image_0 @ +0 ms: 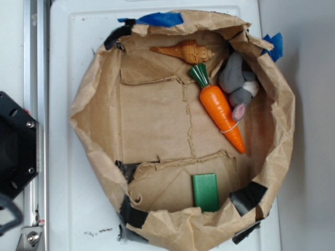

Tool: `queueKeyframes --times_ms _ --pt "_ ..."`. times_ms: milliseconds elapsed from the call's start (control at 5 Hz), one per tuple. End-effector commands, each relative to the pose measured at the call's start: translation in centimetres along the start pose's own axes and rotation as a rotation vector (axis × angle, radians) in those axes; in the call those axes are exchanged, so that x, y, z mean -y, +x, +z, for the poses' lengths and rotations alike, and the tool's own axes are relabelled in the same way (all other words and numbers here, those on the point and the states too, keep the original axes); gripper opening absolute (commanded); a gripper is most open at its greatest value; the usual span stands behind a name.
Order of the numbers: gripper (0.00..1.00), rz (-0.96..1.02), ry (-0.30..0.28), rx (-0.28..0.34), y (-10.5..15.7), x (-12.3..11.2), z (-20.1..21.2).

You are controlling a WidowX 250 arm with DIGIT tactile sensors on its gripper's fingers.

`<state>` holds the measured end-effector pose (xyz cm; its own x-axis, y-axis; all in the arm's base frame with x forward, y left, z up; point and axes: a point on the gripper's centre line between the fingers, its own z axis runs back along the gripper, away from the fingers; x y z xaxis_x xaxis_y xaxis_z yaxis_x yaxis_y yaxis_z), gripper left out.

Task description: Grab the green block.

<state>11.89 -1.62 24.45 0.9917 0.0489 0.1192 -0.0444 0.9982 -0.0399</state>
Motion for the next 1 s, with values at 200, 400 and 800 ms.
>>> queueKeyframes --times_ms 200,400,800 --pt "1.0 0.015 -0.003 0.014 3.9 0.4 -0.6" --pt "1.0 0.007 0.001 0.037 7.5 0.2 -1.3" --pt "1.0 -0.164 -0.045 0.066 5.6 2.3 -1.9"
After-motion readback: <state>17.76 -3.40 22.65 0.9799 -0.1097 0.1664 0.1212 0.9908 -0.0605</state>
